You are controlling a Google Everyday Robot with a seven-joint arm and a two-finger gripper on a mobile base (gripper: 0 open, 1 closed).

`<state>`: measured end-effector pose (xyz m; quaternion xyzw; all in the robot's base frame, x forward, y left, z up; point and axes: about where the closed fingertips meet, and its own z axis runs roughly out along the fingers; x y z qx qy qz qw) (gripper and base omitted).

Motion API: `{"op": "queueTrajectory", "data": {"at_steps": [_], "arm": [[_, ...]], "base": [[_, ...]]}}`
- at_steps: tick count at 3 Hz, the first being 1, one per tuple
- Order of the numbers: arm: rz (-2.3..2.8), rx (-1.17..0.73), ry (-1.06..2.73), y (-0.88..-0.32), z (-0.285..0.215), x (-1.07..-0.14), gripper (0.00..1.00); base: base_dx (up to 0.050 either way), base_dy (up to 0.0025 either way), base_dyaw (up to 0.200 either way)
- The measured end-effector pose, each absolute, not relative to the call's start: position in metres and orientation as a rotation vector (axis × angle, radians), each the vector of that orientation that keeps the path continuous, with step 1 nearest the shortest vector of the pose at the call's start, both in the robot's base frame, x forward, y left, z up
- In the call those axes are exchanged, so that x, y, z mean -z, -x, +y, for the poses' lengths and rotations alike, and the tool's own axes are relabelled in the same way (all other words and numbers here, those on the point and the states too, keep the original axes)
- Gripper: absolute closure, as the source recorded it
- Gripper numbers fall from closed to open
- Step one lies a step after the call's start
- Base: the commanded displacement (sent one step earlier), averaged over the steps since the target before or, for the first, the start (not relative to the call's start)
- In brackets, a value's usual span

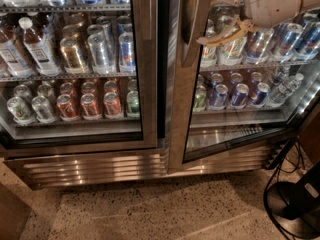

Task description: Open right fridge door

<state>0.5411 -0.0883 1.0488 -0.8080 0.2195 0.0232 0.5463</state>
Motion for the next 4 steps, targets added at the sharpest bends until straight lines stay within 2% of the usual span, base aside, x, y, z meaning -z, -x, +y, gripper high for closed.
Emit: {"op": "queueTrajectory", "data": {"at_steps": [3, 4], "arm": [[0.530, -0.065, 1.922, -0.545, -0.086, -1.050, 1.00], [0.535, -0.064, 1.927, -0.530, -0.092, -1.051, 1.00]], "base": [[0.000, 0.00000, 0.000], [0.000, 0.00000, 0.000]]}}
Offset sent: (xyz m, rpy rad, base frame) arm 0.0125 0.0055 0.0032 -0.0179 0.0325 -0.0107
